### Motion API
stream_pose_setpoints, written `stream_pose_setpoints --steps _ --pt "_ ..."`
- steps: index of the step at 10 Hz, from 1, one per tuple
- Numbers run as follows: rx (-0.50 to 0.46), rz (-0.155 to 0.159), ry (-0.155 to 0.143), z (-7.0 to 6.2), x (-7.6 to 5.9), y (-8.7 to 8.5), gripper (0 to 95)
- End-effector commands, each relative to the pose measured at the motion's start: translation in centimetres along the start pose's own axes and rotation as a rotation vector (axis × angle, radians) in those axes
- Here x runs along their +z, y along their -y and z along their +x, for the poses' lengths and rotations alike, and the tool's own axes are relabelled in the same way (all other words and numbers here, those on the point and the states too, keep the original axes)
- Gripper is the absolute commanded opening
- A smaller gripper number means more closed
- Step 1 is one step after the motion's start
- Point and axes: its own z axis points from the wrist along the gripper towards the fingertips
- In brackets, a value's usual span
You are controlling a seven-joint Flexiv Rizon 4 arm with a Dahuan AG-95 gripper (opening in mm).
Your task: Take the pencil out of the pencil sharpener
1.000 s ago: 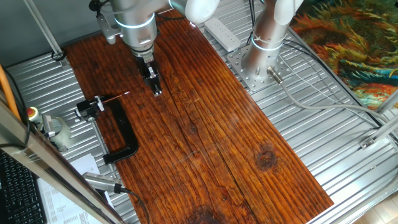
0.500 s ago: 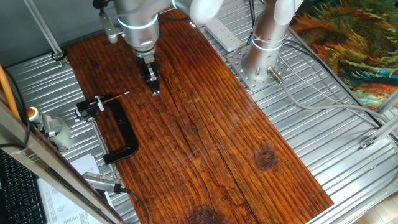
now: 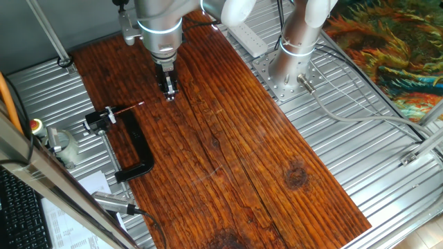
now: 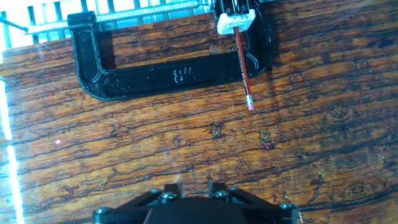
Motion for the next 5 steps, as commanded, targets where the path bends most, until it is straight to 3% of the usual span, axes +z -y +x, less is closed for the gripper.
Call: stream_pose_setpoints --steps 1,5 --pt "0.005 0.000 -0.002 0.01 -0.02 0.00 0.0" --pt "0.008 -0.012 0.000 0.01 -0.02 0.00 0.0"
